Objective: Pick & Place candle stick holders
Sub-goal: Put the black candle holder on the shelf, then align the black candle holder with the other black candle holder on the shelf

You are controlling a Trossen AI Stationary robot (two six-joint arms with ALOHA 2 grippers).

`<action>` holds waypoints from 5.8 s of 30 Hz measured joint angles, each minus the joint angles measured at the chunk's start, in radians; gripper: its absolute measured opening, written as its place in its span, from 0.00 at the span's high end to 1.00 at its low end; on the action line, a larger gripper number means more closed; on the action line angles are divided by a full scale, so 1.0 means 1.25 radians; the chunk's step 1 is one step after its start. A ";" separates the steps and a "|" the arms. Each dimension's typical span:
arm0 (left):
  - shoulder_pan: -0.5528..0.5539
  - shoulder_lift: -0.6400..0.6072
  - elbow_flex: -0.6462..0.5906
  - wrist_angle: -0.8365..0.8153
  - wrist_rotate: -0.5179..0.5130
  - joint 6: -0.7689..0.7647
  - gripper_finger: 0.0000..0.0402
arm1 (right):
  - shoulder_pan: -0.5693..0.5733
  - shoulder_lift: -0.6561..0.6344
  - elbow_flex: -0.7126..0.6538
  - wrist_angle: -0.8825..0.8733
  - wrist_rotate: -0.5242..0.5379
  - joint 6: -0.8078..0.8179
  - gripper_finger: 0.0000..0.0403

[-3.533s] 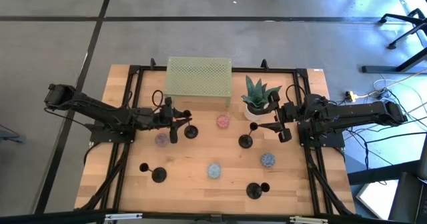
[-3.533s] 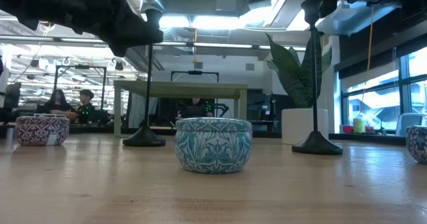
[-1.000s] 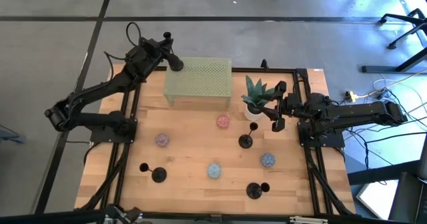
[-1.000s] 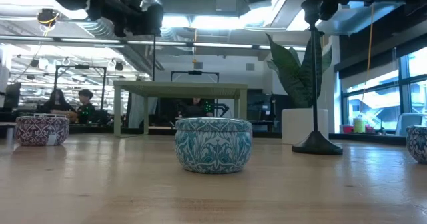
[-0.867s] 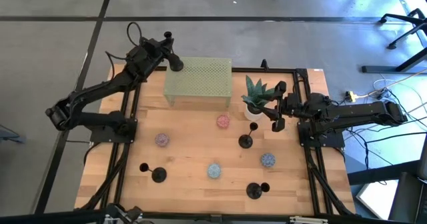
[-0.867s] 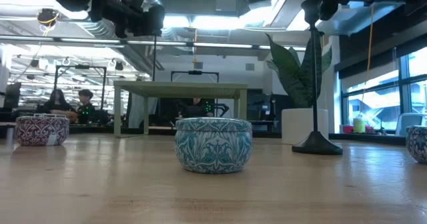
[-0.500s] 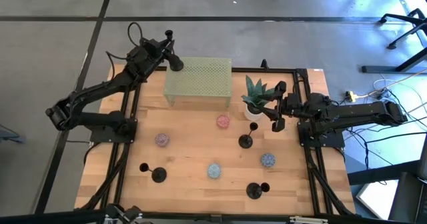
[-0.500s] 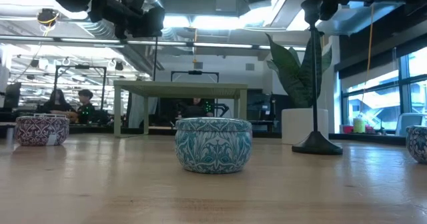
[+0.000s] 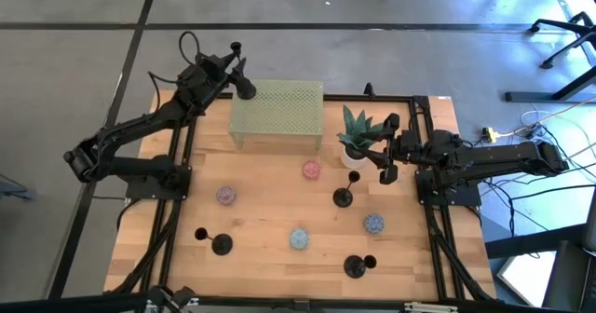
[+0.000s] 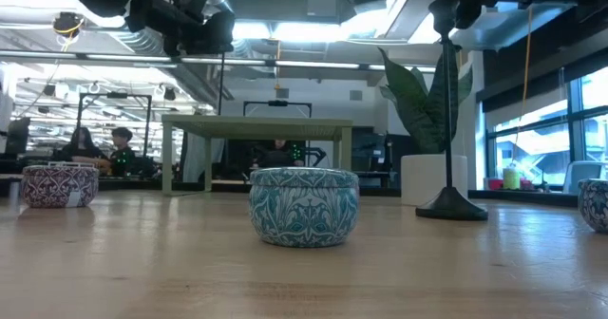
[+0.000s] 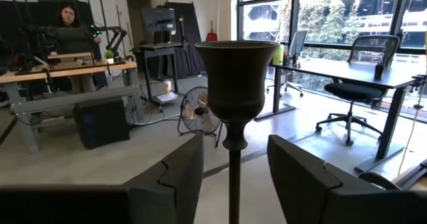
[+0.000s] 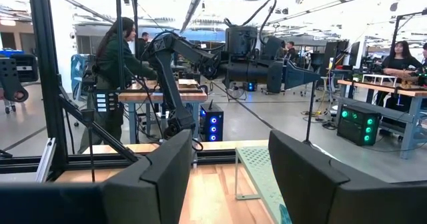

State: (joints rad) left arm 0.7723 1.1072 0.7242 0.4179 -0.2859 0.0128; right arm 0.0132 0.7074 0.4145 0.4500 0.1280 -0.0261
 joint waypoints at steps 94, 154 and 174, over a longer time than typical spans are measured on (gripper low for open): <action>-0.319 -0.356 0.000 -0.463 0.620 -0.035 0.54 | 0.001 0.116 0.085 -0.068 -0.271 0.121 0.71; -0.319 -0.338 0.000 -0.403 0.620 -0.042 0.54 | -0.410 0.985 1.118 -0.288 -0.259 0.022 0.71; -0.319 -0.338 0.000 -0.403 0.620 -0.035 0.54 | -0.410 1.015 1.118 -0.255 -0.259 0.021 0.68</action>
State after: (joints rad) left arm 0.3737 0.6853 0.7246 -0.0864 0.4886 -0.0315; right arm -0.4992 1.9766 1.8118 0.1306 -0.1958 -0.0002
